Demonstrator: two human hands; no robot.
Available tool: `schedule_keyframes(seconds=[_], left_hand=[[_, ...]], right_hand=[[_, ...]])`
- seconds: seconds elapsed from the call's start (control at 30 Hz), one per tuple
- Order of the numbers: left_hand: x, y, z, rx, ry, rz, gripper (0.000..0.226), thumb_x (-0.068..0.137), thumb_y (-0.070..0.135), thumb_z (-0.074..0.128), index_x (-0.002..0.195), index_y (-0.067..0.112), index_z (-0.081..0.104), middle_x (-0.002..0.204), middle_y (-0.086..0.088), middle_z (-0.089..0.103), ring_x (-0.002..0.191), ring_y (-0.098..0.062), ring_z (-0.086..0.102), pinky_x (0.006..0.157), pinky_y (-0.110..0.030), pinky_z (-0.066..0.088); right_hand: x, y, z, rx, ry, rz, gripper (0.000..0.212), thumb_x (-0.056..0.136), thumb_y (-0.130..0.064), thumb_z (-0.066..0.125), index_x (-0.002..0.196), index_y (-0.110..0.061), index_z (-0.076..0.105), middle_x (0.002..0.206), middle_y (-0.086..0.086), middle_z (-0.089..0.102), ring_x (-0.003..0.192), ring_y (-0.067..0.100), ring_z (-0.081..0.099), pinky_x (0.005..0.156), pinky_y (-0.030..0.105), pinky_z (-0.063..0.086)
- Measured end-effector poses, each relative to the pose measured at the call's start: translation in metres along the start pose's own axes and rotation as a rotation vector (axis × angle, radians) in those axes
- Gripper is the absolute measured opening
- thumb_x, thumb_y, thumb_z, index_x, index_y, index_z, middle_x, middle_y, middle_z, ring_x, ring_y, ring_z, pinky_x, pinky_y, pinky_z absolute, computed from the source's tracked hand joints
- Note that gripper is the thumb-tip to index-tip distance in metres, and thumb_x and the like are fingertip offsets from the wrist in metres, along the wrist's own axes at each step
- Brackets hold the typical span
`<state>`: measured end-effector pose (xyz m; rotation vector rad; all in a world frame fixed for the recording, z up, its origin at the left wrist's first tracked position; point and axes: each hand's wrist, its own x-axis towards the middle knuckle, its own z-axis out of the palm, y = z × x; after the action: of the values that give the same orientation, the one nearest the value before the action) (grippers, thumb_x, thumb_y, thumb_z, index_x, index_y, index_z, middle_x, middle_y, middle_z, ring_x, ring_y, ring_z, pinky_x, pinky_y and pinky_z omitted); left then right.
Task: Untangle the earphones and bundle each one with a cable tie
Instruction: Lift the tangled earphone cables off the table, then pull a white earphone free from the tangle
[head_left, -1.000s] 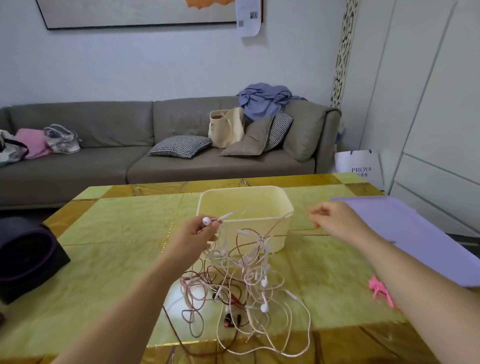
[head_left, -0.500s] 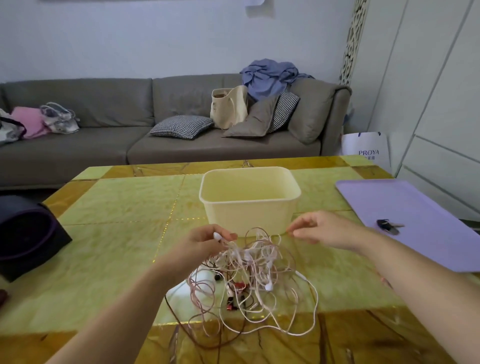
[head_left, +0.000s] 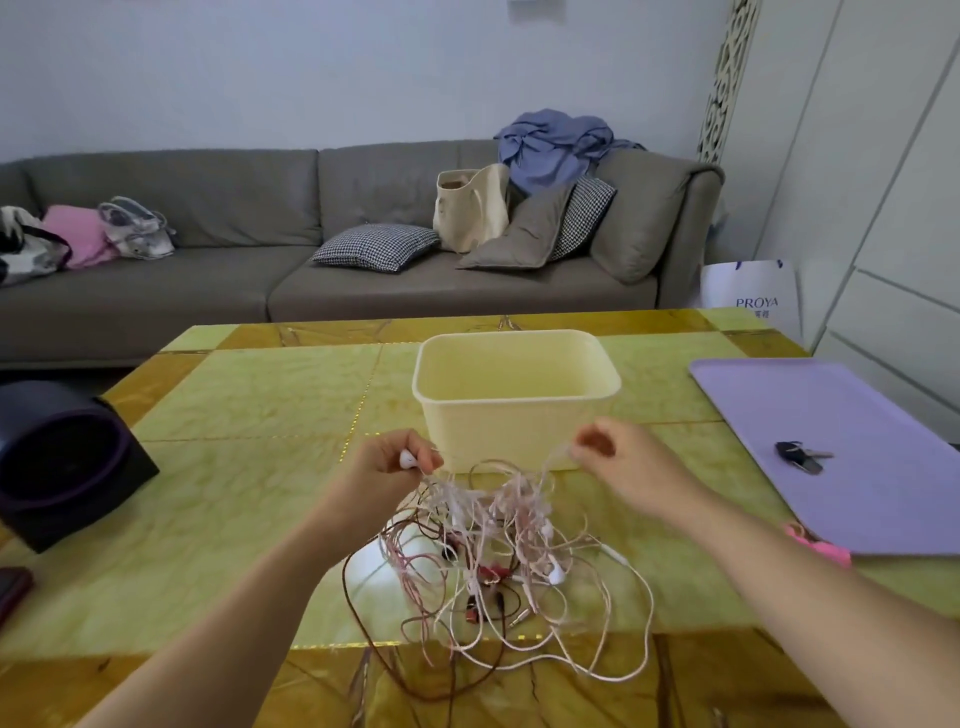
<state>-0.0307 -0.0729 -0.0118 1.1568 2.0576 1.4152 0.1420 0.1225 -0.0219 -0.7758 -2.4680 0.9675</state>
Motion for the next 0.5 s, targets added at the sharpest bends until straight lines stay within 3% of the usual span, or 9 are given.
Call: schedule_keyframes(seconds=[0.07, 0.17, 0.27, 0.43, 0.5], left_hand=[[0.004, -0.008, -0.004, 0.098, 0.019, -0.008, 0.043, 0.084, -0.015, 0.046, 0.061, 0.020, 0.057, 0.083, -0.006, 0.065, 0.080, -0.019, 0.056, 0.069, -0.024, 0.042], [0.009, -0.012, -0.005, 0.298, 0.007, 0.003, 0.041, 0.081, -0.007, 0.049, 0.062, 0.027, 0.058, 0.086, -0.013, 0.065, 0.073, -0.018, 0.052, 0.065, -0.029, 0.038], [0.012, -0.004, -0.002, 0.545, -0.030, 0.061, 0.033, 0.083, 0.001, 0.054, 0.068, 0.030, 0.054, 0.093, 0.004, 0.059, 0.083, -0.014, 0.055, 0.073, -0.026, 0.042], [0.013, 0.003, -0.006, 0.757, -0.224, -0.017, 0.034, 0.082, 0.002, 0.051, 0.091, 0.033, 0.060, 0.120, 0.008, 0.047, 0.112, -0.010, 0.048, 0.095, -0.021, 0.037], [0.014, 0.013, -0.007, 0.674, -0.173, -0.036, 0.039, 0.081, -0.002, 0.049, 0.090, 0.034, 0.058, 0.127, 0.004, 0.045, 0.117, -0.012, 0.045, 0.096, -0.020, 0.035]], right_hand=[[0.008, -0.010, -0.018, 0.224, 0.132, 0.059, 0.008, 0.097, -0.020, 0.051, 0.096, -0.014, 0.057, 0.092, 0.000, 0.061, 0.074, 0.013, 0.061, 0.066, 0.020, 0.049], [0.018, -0.030, -0.044, 0.696, 0.235, 0.135, 0.015, 0.100, -0.016, 0.042, 0.089, -0.011, 0.051, 0.097, 0.008, 0.063, 0.061, 0.017, 0.064, 0.055, 0.026, 0.050], [0.020, -0.058, -0.071, 0.995, 0.239, 0.105, 0.024, 0.100, -0.014, 0.033, 0.078, -0.015, 0.041, 0.076, 0.009, 0.070, 0.058, 0.023, 0.068, 0.053, 0.027, 0.050], [0.019, -0.096, -0.102, 1.097, 0.285, 0.007, 0.036, 0.098, -0.019, 0.034, 0.063, -0.015, 0.041, 0.055, 0.004, 0.063, 0.054, 0.022, 0.064, 0.061, 0.029, 0.049], [0.017, -0.107, -0.106, 1.086, 0.258, -0.020, 0.037, 0.100, -0.028, 0.035, 0.067, -0.015, 0.046, 0.058, 0.005, 0.060, 0.056, 0.020, 0.061, 0.063, 0.030, 0.050]])
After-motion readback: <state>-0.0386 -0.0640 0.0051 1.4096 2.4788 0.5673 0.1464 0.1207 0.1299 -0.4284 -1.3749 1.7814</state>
